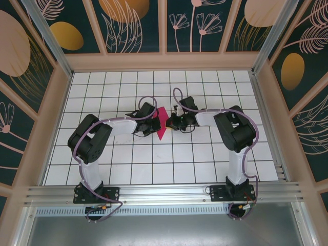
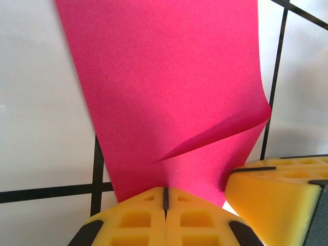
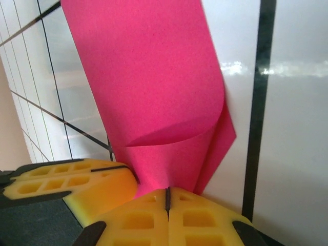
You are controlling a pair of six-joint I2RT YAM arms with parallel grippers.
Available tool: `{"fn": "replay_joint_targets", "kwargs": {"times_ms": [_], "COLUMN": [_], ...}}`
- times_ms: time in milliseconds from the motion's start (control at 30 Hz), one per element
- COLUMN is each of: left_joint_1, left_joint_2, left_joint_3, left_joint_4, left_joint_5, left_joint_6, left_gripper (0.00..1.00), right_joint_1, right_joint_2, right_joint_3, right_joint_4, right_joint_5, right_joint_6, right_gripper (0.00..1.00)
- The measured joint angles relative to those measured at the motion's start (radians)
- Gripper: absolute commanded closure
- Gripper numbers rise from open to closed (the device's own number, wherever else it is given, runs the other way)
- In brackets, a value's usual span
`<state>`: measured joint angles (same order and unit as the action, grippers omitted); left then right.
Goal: Fold a paper plane with a square sheet of paper (pick it up from the middle)
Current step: Third fold the triangle at the center of the table.
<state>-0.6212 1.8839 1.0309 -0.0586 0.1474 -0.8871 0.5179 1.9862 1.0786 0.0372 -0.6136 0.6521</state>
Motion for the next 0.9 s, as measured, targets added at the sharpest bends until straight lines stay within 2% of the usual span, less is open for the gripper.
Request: {"fn": "replay_joint_targets", "kwargs": {"times_ms": [900], "left_joint_1": [0.0], "left_joint_2": [0.0], "left_joint_3": [0.011], "left_joint_4": [-0.025], "left_joint_5": [-0.002], "left_joint_6": [0.043], "left_gripper": [1.0], "right_joint_1": [0.001], "right_joint_2": [0.045], "right_joint_3": [0.072], "right_joint_4": [-0.049], "right_joint_5": [0.033], "right_joint_6": [0.008], "right_gripper": [1.0]}}
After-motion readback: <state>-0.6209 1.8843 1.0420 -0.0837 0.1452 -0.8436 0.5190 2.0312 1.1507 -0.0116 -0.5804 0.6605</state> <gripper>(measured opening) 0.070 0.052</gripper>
